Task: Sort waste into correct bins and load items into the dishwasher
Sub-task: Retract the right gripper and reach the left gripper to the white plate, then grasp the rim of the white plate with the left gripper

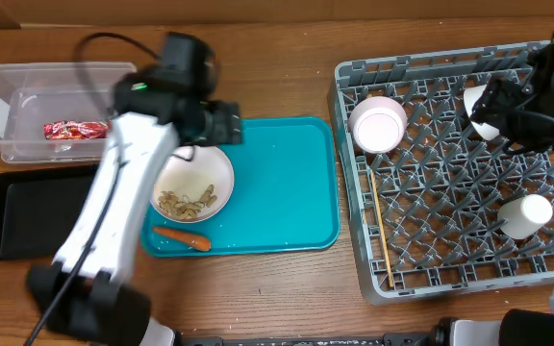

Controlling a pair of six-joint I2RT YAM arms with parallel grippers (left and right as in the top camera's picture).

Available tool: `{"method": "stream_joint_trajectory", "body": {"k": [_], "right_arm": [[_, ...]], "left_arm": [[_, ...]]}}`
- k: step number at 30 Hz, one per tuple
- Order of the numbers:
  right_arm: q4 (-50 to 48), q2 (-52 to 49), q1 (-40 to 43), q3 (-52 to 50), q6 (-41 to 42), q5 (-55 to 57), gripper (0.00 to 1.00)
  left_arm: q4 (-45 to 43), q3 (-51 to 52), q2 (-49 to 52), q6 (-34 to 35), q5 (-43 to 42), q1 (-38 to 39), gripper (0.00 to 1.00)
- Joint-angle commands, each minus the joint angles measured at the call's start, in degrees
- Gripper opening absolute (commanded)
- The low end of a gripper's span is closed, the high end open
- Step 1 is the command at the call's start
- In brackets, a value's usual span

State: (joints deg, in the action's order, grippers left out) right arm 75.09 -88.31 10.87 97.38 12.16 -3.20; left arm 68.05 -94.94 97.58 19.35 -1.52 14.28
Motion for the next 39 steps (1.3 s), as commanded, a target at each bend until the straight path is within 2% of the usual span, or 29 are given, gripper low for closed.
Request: {"method": "stream_joint_trajectory", "body": {"k": [1,7,18,24,29,32,38,39], "right_arm": [[0.3,-0.8,0.2,0.1,-0.6,-2.6,0.73],[2.4,-1.8,-0.3,0.1,-0.6,-4.1,0.73],[2.8,-1.8,-0.3,0.0,-0.3,-4.9,0.73],[2.6,-1.8,-0.3,0.0,-0.3,-4.9,0.73],[2.2,-1.8,-0.3,0.0,-0.3,-4.9,0.73],[2.2,-1.8,-0.3,0.0,-0.4,-4.9,0.73],[2.2,-1.8,-0.3,0.0,-0.4,-4.9,0.73],[2.2,-1.8,-0.3,0.0,-0.4,-4.9,0.73]], "left_arm": [[0.3,0.8,6.7,2.6,-0.4,3.8,0.90],[-0.1,0.8,15.8,9.4,-0.7,6.2,0.90],[1.2,0.8,24.5,11.1,-1.3,7.5,0.88],[0.8,0.8,26.2,11.6,3.5,7.5,0.81],[0.7,0.8,28.4,11.6,3.9,7.5,0.79],[-0.1,0.8,29.3,11.5,4.1,7.5,0.72],[-0.6,0.8,29.6,11.5,6.1,7.5,0.48],[-0.6,0.8,29.6,11.5,6.1,7.5,0.41]]}}
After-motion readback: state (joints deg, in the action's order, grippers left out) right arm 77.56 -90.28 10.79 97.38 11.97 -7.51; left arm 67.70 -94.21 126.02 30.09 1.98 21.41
